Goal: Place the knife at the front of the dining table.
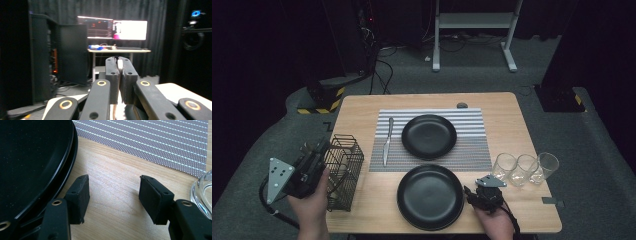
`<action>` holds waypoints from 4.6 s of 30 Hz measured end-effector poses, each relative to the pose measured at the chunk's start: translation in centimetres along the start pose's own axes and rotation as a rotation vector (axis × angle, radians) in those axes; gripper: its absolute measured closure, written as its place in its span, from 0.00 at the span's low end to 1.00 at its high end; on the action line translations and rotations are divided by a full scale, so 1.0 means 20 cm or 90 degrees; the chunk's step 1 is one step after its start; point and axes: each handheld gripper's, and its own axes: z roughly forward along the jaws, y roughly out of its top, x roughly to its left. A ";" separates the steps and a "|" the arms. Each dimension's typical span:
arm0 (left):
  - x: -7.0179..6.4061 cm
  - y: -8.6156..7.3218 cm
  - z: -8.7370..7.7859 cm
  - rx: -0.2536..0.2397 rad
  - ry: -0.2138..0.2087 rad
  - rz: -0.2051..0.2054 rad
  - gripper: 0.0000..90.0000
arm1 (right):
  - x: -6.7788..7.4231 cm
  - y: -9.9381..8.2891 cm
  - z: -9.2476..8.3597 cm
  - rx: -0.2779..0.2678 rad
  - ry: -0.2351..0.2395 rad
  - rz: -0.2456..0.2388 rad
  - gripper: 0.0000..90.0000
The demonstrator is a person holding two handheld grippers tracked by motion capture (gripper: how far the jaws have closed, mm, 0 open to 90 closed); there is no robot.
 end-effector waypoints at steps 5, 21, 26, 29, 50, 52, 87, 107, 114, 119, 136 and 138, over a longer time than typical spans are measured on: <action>-0.02 0.01 -0.01 -0.012 0.000 0.011 0.96 | 0.00 0.00 0.00 0.000 0.000 0.000 0.46; -0.12 0.00 -0.01 -0.046 -0.040 0.016 0.96 | 0.00 0.00 0.00 0.000 0.000 -0.001 0.46; -0.14 -0.02 0.01 -0.039 -0.048 0.014 0.96 | 0.00 0.00 0.00 0.000 0.000 -0.001 0.46; -0.16 -0.04 0.03 -0.029 -0.058 0.011 0.96 | 0.00 0.00 0.00 0.000 0.000 -0.001 0.46; -0.39 -0.11 0.18 0.025 -0.151 0.023 0.96 | -0.01 0.04 -0.15 -0.127 -0.006 0.008 0.52; -0.41 -0.12 0.20 0.028 -0.154 0.028 0.96 | 0.00 0.06 -0.18 -0.153 0.002 0.010 0.52; -0.53 -0.22 0.31 0.039 -0.198 0.014 0.96 | 0.30 0.30 -0.22 -0.213 0.000 -0.070 0.53; -0.60 -0.25 0.33 0.050 -0.221 0.027 0.96 | 0.40 0.37 -0.20 -0.242 0.031 -0.093 0.61; -0.63 -0.26 0.39 0.067 -0.203 0.027 0.96 | 0.41 0.40 -0.20 -0.261 0.046 -0.100 0.63; -0.65 -0.27 0.44 0.075 -0.201 0.012 0.96 | 0.42 0.42 -0.18 -0.264 0.059 -0.103 0.65; -0.73 -0.22 0.47 0.072 -0.206 0.001 0.96 | 0.46 0.47 -0.10 -0.287 0.093 -0.119 0.79; -0.74 -0.22 0.48 0.074 -0.208 0.004 0.96 | 0.46 0.47 -0.10 -0.290 0.097 -0.116 0.80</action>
